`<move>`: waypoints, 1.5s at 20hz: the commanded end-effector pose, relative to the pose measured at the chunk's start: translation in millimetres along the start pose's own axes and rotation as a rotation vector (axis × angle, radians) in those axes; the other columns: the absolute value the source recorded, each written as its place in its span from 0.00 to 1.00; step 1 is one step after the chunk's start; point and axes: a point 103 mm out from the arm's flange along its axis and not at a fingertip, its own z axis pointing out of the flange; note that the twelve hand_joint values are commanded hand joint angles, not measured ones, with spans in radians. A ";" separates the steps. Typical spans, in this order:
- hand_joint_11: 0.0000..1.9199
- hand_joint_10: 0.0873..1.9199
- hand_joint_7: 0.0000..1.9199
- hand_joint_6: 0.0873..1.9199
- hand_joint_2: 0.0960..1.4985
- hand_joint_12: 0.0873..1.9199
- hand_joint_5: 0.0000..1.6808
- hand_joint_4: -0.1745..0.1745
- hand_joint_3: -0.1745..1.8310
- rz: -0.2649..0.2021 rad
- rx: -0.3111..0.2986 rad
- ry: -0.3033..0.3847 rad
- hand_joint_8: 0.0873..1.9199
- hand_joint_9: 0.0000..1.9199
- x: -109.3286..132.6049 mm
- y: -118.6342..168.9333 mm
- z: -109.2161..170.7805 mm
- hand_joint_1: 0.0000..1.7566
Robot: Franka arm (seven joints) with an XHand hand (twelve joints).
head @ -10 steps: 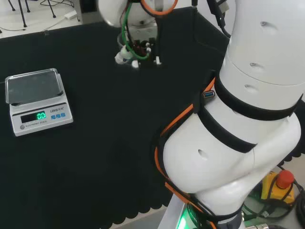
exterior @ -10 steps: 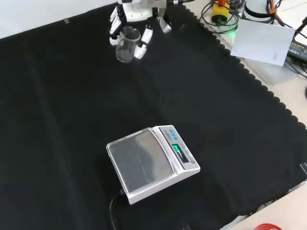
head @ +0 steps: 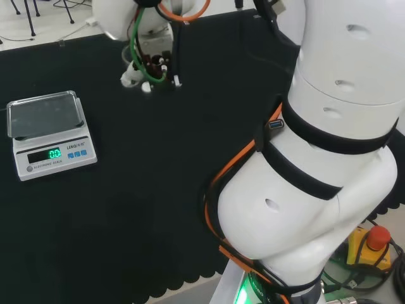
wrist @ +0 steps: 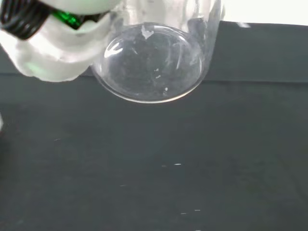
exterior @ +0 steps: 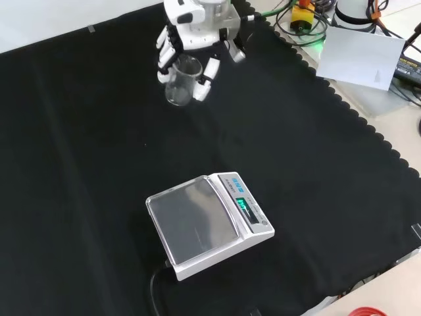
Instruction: Put the beaker on the electronic balance.
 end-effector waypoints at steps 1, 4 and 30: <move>0.51 0.30 0.63 0.35 0.59 0.57 0.69 1.00 0.19 -0.139 -0.005 0.056 0.37 0.68 55.8 15.2 -8.2 0.62; 0.51 0.30 0.64 0.34 0.59 0.57 0.69 1.00 0.19 -0.185 0.004 0.056 0.37 0.68 73.6 25.1 -2.0 0.62; 0.50 0.30 0.64 0.33 0.58 0.57 0.70 1.00 0.19 -0.278 0.055 0.064 0.37 0.69 191.3 53.1 19.2 0.62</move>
